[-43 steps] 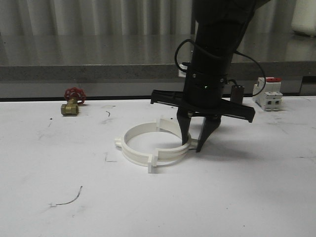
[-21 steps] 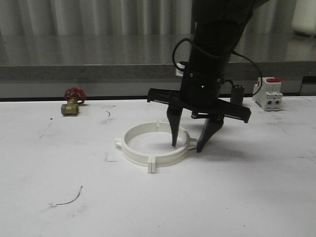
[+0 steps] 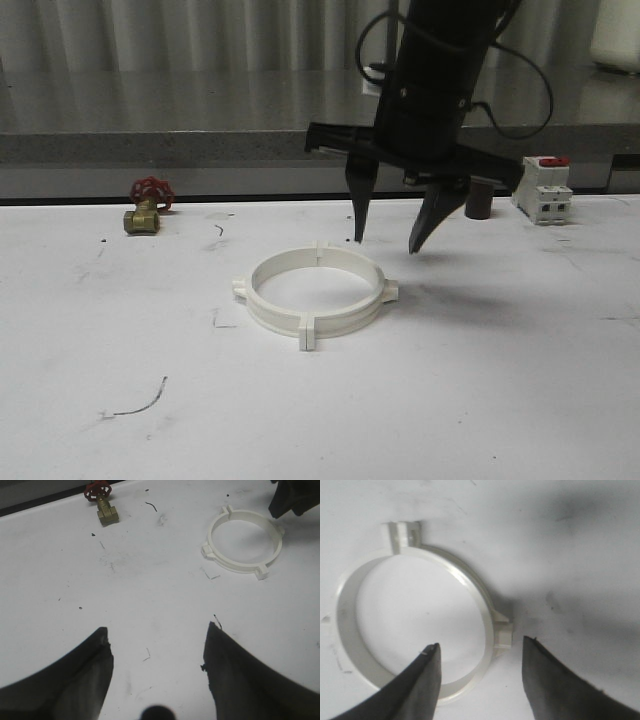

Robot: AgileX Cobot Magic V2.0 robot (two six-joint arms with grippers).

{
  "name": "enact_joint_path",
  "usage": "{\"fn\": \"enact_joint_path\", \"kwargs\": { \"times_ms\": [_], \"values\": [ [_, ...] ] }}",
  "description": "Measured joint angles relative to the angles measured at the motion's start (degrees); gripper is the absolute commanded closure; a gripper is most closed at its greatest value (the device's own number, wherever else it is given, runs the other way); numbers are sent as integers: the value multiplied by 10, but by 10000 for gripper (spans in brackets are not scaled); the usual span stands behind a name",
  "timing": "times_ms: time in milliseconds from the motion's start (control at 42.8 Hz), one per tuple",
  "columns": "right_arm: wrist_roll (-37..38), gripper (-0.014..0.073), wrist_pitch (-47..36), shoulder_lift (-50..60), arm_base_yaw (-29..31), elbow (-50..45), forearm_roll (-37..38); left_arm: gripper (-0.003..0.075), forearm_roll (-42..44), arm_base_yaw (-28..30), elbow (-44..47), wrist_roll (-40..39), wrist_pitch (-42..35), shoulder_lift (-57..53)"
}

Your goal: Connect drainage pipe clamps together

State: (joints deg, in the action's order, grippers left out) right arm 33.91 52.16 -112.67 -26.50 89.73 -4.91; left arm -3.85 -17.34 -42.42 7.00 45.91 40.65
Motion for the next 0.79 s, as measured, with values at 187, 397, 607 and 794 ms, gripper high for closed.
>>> {"fn": "enact_joint_path", "kwargs": {
  "times_ms": [187,397,607,794],
  "values": [
    [-110,188,10,79,0,0,1,321,0,0,0,0,0,0],
    [-238,189,25,190,0,-42,2,321,0,0,0,0,0,0],
    [-291,190,16,318,0,-133,3,321,0,0,0,0,0,0],
    [-318,190,14,433,0,-205,3,321,0,0,0,0,0,0]
  ]
}}
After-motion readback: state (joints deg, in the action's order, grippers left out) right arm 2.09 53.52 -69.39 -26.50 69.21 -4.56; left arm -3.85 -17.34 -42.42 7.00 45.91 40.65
